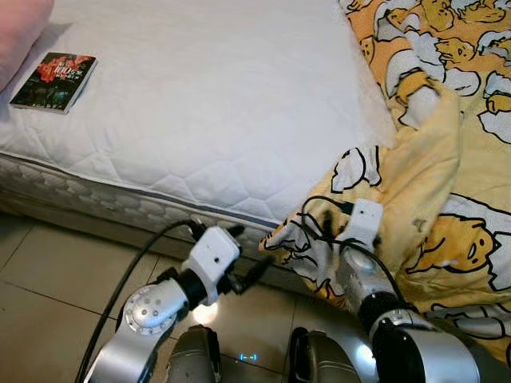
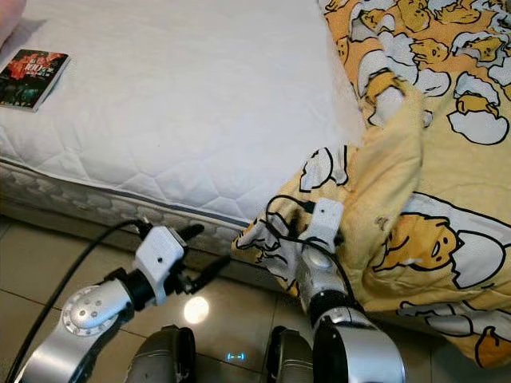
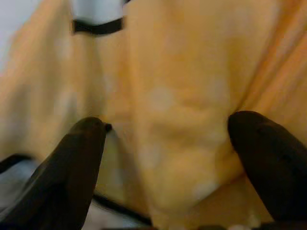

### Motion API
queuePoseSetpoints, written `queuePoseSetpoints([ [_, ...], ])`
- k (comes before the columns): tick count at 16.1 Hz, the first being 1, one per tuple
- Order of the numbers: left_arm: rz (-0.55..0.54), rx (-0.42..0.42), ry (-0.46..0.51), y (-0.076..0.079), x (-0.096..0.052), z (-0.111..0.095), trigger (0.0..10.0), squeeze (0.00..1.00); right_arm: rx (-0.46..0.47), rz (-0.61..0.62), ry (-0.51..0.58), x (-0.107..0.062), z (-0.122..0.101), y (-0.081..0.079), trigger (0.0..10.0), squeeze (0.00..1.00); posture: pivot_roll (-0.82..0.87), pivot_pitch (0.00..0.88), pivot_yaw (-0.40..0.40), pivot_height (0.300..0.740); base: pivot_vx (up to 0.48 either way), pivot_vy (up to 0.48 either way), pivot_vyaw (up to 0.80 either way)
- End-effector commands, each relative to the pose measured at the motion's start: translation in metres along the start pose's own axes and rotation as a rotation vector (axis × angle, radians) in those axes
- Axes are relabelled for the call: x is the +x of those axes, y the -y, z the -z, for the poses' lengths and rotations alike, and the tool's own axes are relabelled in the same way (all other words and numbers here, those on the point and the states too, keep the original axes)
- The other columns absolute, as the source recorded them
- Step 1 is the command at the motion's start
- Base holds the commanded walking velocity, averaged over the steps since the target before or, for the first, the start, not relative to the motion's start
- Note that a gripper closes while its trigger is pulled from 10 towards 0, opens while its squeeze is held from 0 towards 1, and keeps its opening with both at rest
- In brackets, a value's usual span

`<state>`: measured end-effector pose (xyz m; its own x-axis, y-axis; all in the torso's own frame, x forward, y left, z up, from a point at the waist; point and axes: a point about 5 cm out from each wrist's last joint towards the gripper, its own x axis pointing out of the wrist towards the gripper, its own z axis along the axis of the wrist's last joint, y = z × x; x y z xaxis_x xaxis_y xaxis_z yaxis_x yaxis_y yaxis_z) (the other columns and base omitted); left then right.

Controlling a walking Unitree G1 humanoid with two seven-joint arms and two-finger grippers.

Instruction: Clean up the room

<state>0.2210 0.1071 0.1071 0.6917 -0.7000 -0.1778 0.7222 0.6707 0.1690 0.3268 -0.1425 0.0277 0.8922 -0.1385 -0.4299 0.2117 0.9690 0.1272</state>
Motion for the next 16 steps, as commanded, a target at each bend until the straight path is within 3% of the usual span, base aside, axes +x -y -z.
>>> queuePoseSetpoints([
  [1, 0.021, 0.003, 0.003, 0.004, 0.000, 0.000, 10.0, 0.00, 0.012, -0.029, -0.101, -0.003, 0.017, -0.004, 10.0, 0.00, 0.23, 0.201, -0.014, 0.699, 0.000, 0.000, 0.00],
  [3, 0.022, 0.006, 0.003, 0.004, 0.000, 0.001, 10.0, 0.00, 0.058, 0.008, -0.182, -0.004, 0.026, 0.001, 10.0, 0.00, 0.24, 0.199, -0.016, 0.699, 0.000, 0.000, 0.00],
  [5, 0.026, 0.005, 0.003, 0.004, -0.001, 0.001, 10.0, 0.00, 0.032, 0.010, -0.207, -0.004, 0.028, 0.003, 10.0, 0.00, 0.24, 0.201, -0.017, 0.699, 0.000, 0.000, 0.00],
  [7, 0.046, 0.001, 0.005, 0.007, -0.001, 0.001, 10.0, 0.00, 0.042, -0.008, -0.215, -0.005, 0.029, 0.001, 0.0, 0.00, 0.24, 0.205, -0.019, 0.699, 0.000, 0.000, 0.00],
  [12, 0.056, 0.001, 0.002, 0.009, -0.002, 0.002, 10.0, 0.00, -0.002, -0.154, -0.218, -0.010, 0.035, -0.023, 0.0, 0.00, 0.24, 0.213, -0.019, 0.699, 0.000, 0.000, 0.00],
  [15, 0.057, 0.001, -0.001, 0.009, -0.001, 0.003, 10.0, 0.00, -0.062, -0.302, -0.213, -0.018, 0.043, -0.048, 0.0, 0.00, 0.24, 0.217, -0.019, 0.699, 0.000, 0.000, 0.00],
  [16, 0.056, 0.001, -0.004, 0.010, -0.001, 0.003, 10.0, 0.00, -0.102, -0.396, -0.249, -0.029, 0.059, -0.064, 0.0, 0.00, 0.24, 0.220, -0.021, 0.699, 0.000, 0.000, 0.00],
])
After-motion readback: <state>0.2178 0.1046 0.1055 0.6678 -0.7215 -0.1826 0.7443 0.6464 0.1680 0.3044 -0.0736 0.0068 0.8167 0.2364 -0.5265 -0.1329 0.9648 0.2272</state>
